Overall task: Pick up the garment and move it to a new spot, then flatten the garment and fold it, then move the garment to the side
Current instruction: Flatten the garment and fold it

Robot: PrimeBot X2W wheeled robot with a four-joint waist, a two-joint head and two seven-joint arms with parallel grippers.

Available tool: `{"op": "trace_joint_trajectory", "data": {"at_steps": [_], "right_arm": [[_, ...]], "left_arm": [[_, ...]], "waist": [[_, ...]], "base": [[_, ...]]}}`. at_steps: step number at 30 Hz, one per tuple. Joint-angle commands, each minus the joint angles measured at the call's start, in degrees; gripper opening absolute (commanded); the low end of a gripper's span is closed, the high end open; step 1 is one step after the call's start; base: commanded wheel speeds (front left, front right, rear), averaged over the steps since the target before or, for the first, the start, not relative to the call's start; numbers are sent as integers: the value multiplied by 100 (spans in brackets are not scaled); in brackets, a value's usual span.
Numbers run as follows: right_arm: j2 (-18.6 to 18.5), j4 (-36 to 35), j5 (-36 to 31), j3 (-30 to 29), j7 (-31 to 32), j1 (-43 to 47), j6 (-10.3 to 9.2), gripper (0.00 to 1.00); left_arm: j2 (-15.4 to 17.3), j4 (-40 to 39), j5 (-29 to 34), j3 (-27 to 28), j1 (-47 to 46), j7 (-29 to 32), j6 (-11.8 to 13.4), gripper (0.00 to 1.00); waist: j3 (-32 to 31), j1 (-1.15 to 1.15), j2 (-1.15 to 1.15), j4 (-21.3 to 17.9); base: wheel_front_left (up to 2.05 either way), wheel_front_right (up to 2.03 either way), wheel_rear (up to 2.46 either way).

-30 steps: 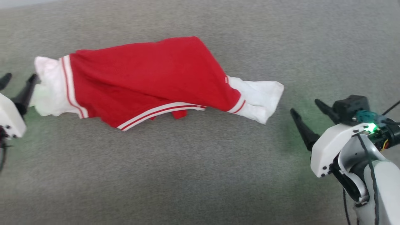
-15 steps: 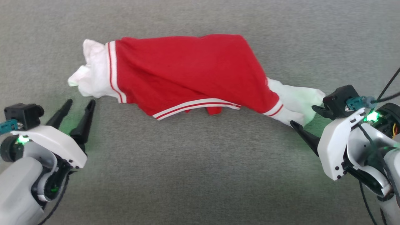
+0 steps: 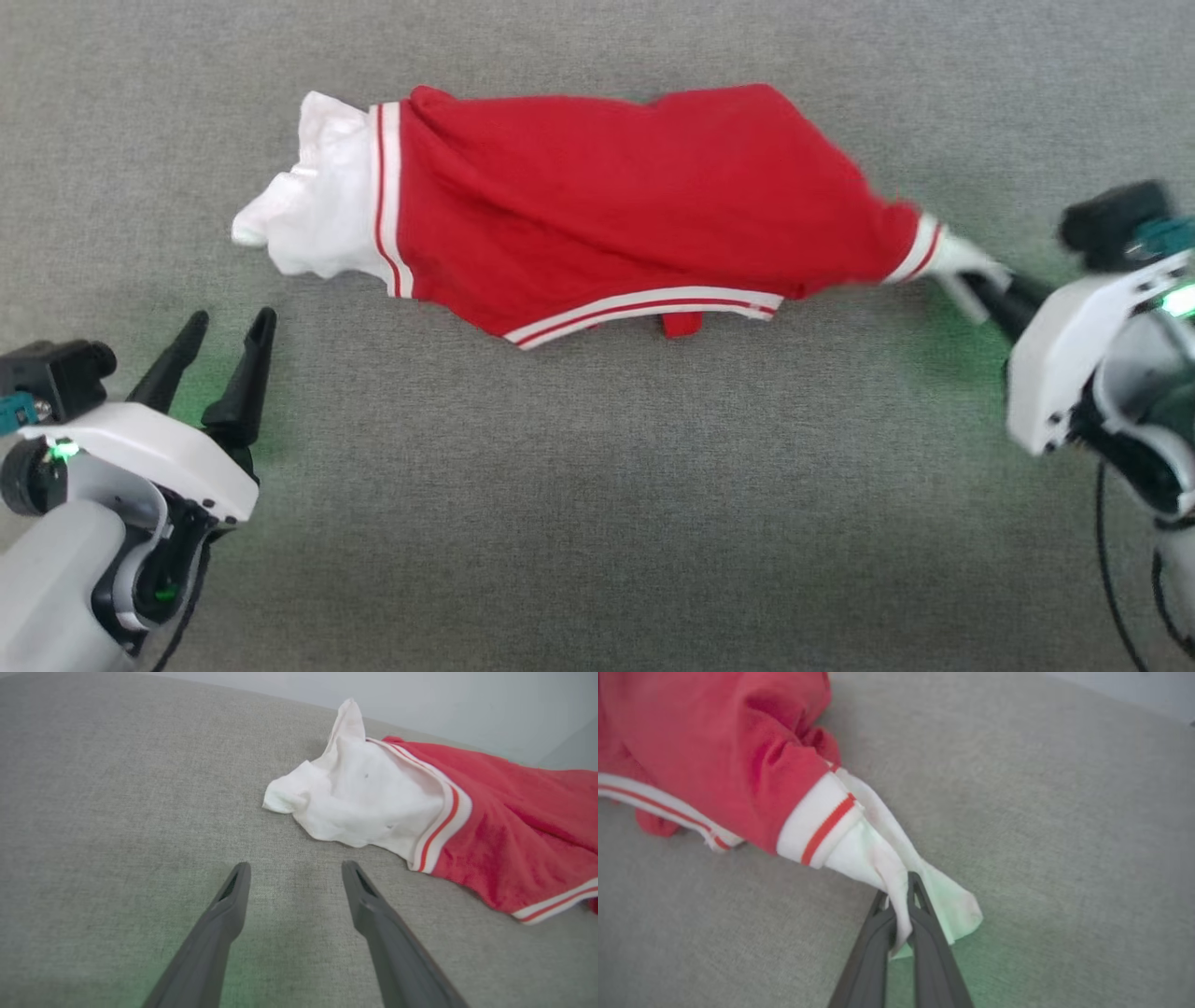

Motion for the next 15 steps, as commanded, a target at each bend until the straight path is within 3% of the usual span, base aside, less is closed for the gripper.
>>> {"op": "trace_joint_trajectory", "data": {"at_steps": [1,8,15], "right_arm": [[189,133,-42,-381,-174,-91,-12,0],[769,761,159,-1669,-354,-389,-12,0],[1174,2042,-664,-2799,-598,-1061,-8,0]], "left_arm": [[-50,-117,131,119,190,-28,38,100],[-111,-345,189,309,418,-29,66,100],[-131,-508,259,344,417,-30,75,100]], "waist": [[-20,0,0,-37],[-20,0,0,-99],[33,0,0,-44]], "base": [[0,0,0],[0,0,0],[0,0,0]]}}
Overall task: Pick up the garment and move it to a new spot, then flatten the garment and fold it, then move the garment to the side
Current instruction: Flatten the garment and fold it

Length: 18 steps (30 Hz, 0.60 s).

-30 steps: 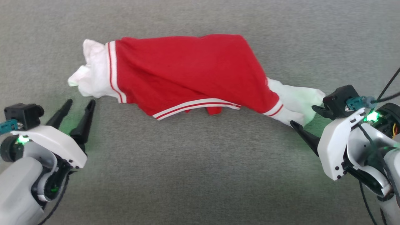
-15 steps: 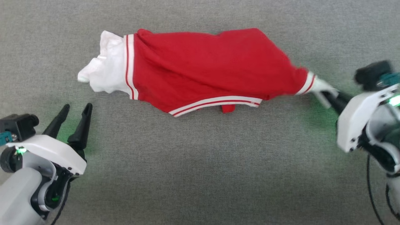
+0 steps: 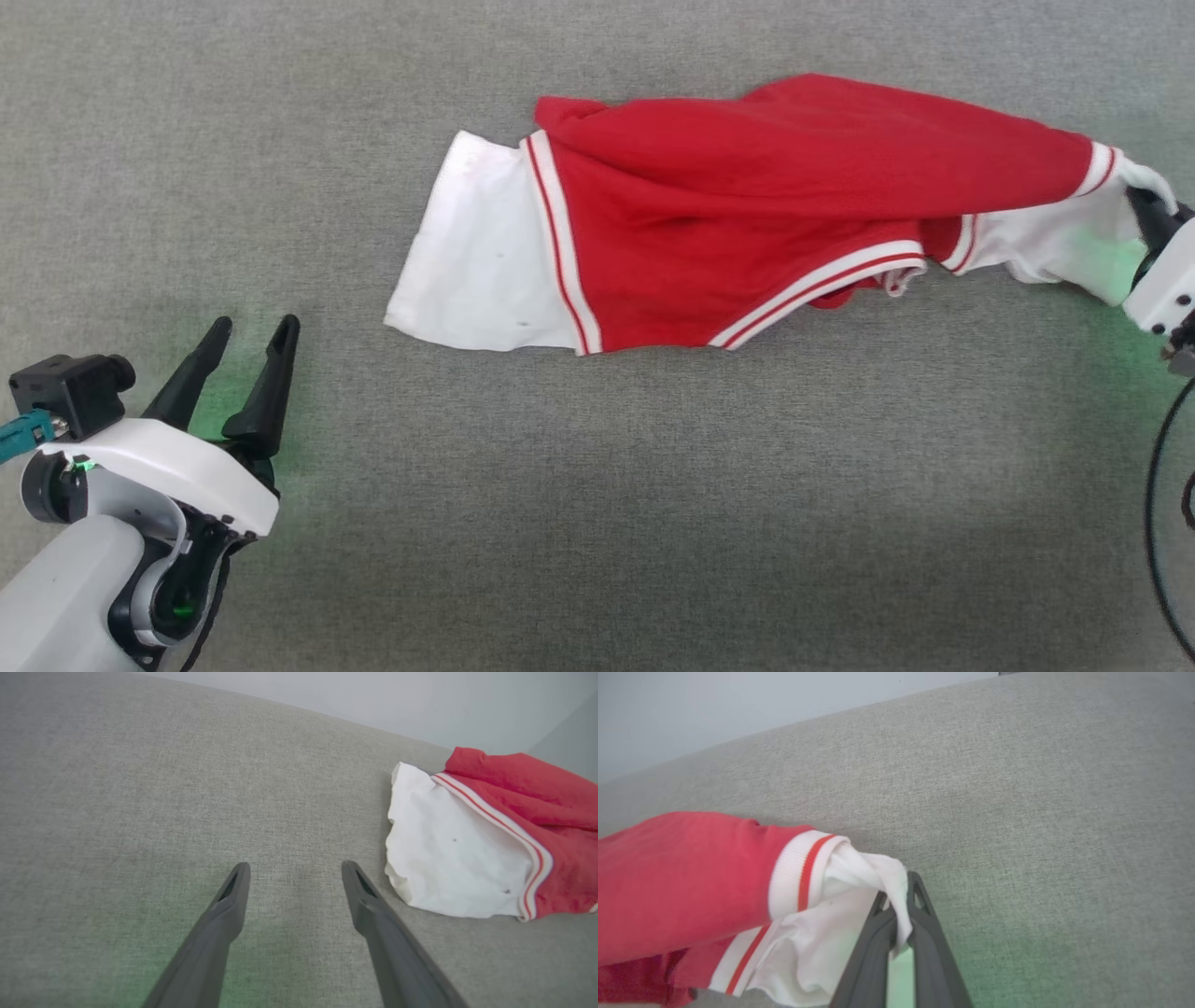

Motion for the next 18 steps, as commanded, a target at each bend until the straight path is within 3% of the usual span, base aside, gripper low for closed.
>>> {"op": "trace_joint_trajectory", "data": {"at_steps": [1,7,16,18], "right_arm": [[63,227,-191,-175,-127,-173,-4,0],[254,1309,-963,-965,-758,-817,-3,0],[168,2571,-2369,-1824,-1680,-1497,-4,0],[183,2709,-2533,-1843,-1937,-1557,-4,49]], "left_arm": [[-5,-33,43,14,1,-30,17,100],[-55,-63,110,-66,-105,13,-57,100],[-192,15,309,-284,-417,138,-221,100],[-166,24,416,-342,-498,148,-286,100]], "waist": [[17,0,0,30],[44,0,0,129],[59,0,0,312],[22,0,0,295]], "base": [[0,0,0],[0,0,0],[0,0,0],[0,0,0]]}}
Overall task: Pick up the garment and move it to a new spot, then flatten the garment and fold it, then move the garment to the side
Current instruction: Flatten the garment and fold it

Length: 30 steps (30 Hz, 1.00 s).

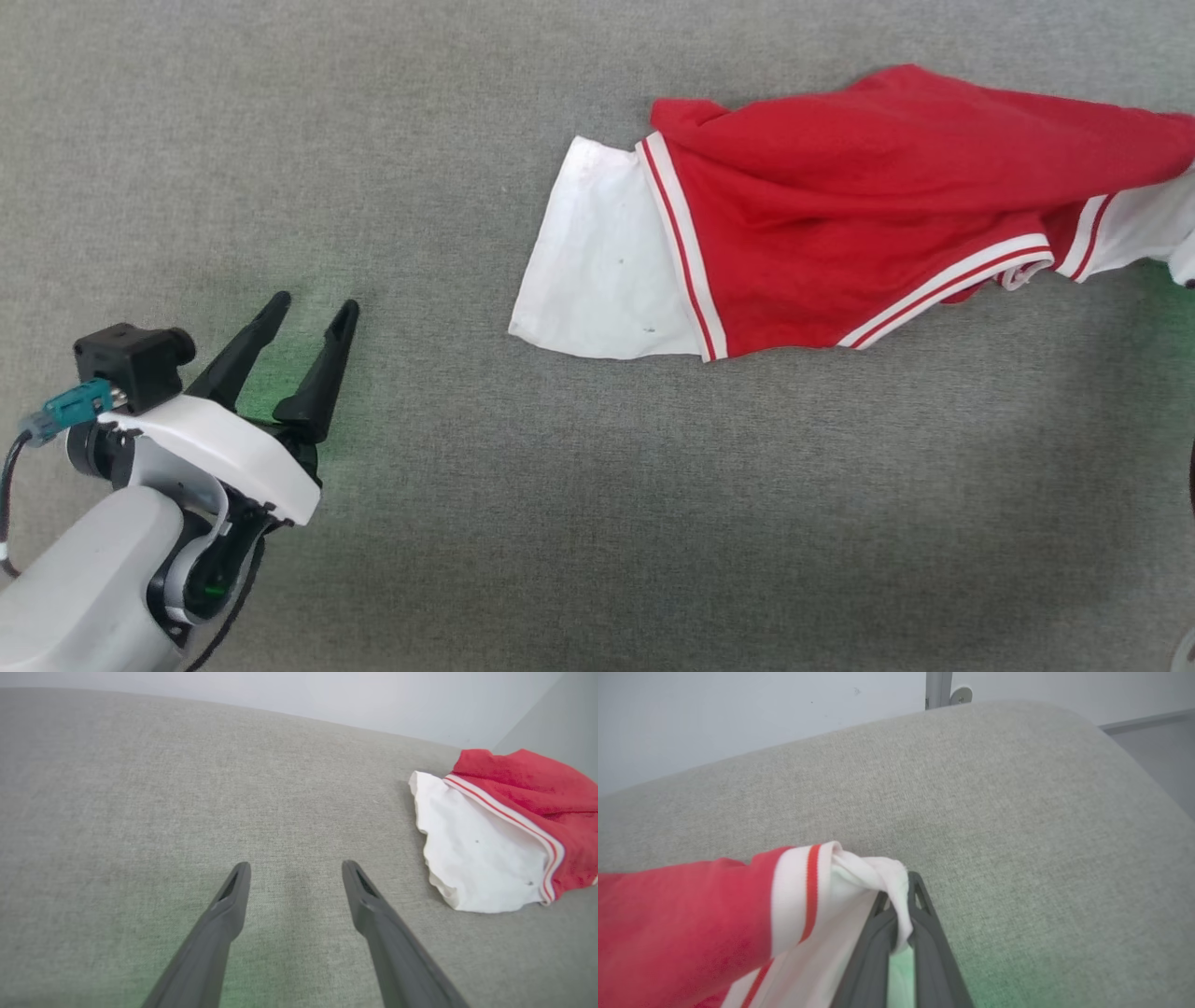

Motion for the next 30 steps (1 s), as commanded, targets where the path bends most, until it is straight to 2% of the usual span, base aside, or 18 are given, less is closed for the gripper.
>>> {"op": "trace_joint_trajectory", "data": {"at_steps": [1,4,8,11,13,14,17,21,25,30], "right_arm": [[-5,33,-83,90,-256,-39,-6,100],[-55,27,23,382,-629,29,-6,100],[-165,-287,415,912,-929,265,-6,100],[-190,-746,826,1300,-974,496,-5,100],[-185,-1130,1113,1507,-922,690,-5,100],[-185,-1130,1113,1507,-922,690,-5,100],[-134,-1749,1438,1755,-789,1049,-6,100],[-38,-2546,1704,2004,-575,1609,-5,100],[52,-3206,1780,2056,-375,2088,-6,100],[214,-3757,1807,2028,-186,2395,-5,100]], "left_arm": [[95,-12,182,-70,-125,39,-69,100],[293,-154,548,-320,-325,221,-254,100],[668,-526,1068,-751,-764,759,-671,100],[914,-850,1167,-1116,-1119,1412,-868,100],[1050,-977,994,-1364,-1351,1939,-915,100],[1050,-977,994,-1364,-1351,1939,-915,100],[1195,-1054,450,-1690,-1700,2728,-926,100],[1348,-791,-547,-1824,-2066,3689,-924,100],[1359,-551,-1507,-1763,-2222,4309,-926,100],[1340,-308,-1870,-1809,-2352,4652,-927,100]], "waist": [[-84,0,0,-55],[-224,0,0,-161],[-361,0,0,-400],[-391,0,0,-644],[-377,0,0,-810],[-377,0,0,-810],[-307,0,0,-1029],[-216,0,0,-1220],[-153,0,0,-1378],[-51,0,0,-1515]], "base": [[0,0,0],[0,0,0],[0,0,0],[0,0,0],[0,0,0],[0,0,0],[0,0,0],[0,0,0],[0,0,0],[0,0,0]]}}
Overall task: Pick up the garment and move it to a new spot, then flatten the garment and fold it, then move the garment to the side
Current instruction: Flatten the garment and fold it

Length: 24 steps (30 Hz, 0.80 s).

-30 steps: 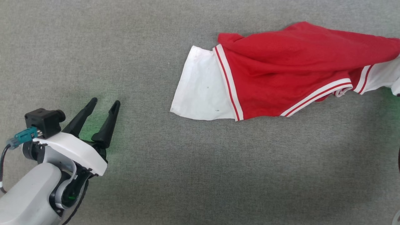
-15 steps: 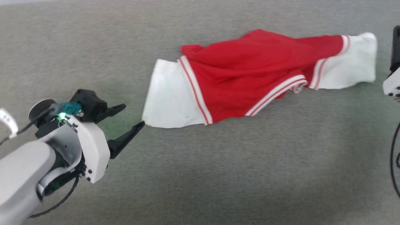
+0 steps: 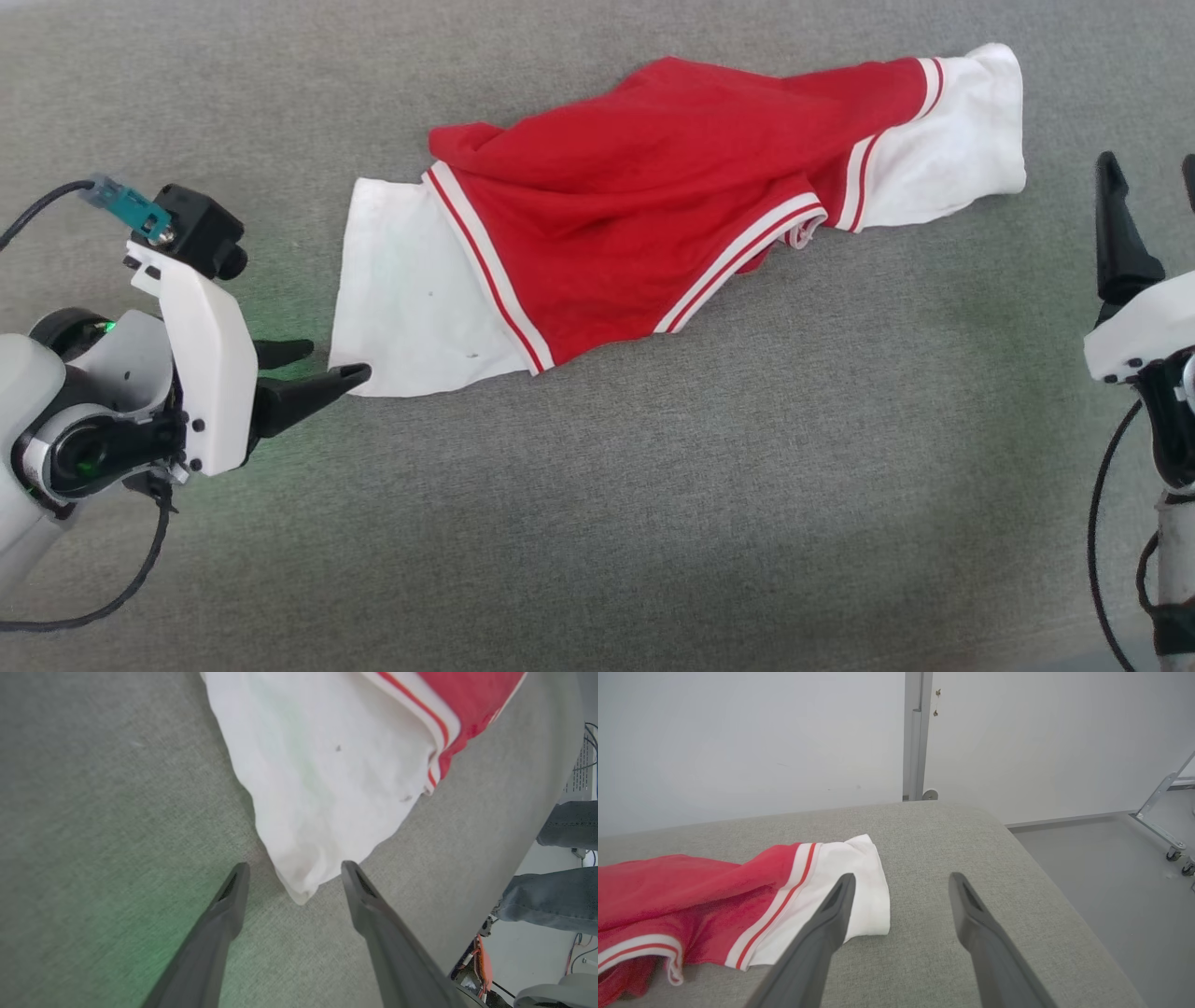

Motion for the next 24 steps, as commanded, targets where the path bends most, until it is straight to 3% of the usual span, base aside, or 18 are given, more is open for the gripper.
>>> {"op": "trace_joint_trajectory", "data": {"at_steps": [1,3,4,5,6,14,24], "right_arm": [[30,-80,20,-10,24,61,-4,100],[81,-217,11,-23,72,130,-4,100],[100,-263,9,-35,99,144,-4,100],[116,-309,4,-50,116,156,-4,100],[126,-367,-3,-68,141,168,-4,100],[198,-620,-81,-178,281,230,-4,100],[137,-714,-48,-187,403,393,-4,100]], "left_arm": [[-55,59,-90,-32,-50,60,-10,100],[-124,156,-235,-62,-66,152,-11,95],[-158,189,-283,-88,-56,205,-11,69],[-195,190,-343,-113,-28,249,-11,25],[-230,185,-431,-112,-10,264,-11,0],[-144,312,-613,90,-125,-53,-10,0],[781,393,-878,408,300,-600,-11,0]], "waist": [[44,0,0,-41],[74,0,0,-67],[91,0,0,-74],[105,0,0,-78],[116,0,0,-74],[158,0,0,61],[66,0,0,240]], "base": [[0,0,0],[0,0,0],[0,0,0],[0,0,0],[0,0,0],[0,0,0],[0,0,0]]}}
